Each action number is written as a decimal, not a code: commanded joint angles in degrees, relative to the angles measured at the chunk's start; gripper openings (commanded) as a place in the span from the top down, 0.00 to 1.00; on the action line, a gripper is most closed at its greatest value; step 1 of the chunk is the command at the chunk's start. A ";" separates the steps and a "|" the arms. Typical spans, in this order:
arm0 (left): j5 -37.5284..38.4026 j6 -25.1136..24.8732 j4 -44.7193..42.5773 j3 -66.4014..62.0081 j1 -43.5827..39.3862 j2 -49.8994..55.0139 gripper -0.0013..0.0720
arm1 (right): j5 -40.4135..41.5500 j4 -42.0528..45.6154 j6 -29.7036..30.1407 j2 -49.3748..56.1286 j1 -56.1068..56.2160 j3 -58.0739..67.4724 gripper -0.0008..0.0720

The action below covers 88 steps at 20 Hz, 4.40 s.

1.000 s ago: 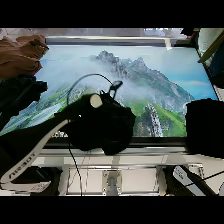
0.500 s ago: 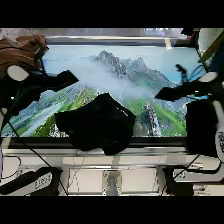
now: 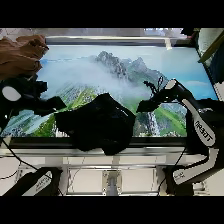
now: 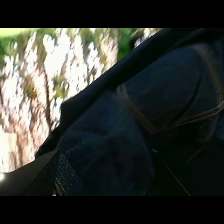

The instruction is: Fold the clothes and pants, and hang the long-sleeved shirts on hangers.

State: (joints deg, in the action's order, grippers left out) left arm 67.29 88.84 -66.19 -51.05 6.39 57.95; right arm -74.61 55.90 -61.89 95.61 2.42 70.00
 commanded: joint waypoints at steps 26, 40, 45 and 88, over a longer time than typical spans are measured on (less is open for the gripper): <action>-16.39 9.77 3.93 13.81 2.93 -8.59 0.10 | -0.57 -1.36 -0.17 0.85 3.82 -0.02 0.43; -21.29 7.52 7.98 13.79 -0.22 -2.08 0.55 | -6.05 -0.04 2.71 2.01 5.95 -0.02 0.72; -31.47 6.23 8.20 12.31 -0.15 -0.33 0.96 | -4.50 0.22 4.07 1.90 4.44 1.60 0.97; -26.99 -3.56 23.87 25.11 -17.90 -7.21 0.17 | -5.38 7.74 -6.40 -13.97 -10.23 8.55 0.62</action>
State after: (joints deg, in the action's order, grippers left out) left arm 42.28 85.06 -43.88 -29.23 -7.62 50.06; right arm -79.79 65.23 -68.12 81.89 -7.46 78.35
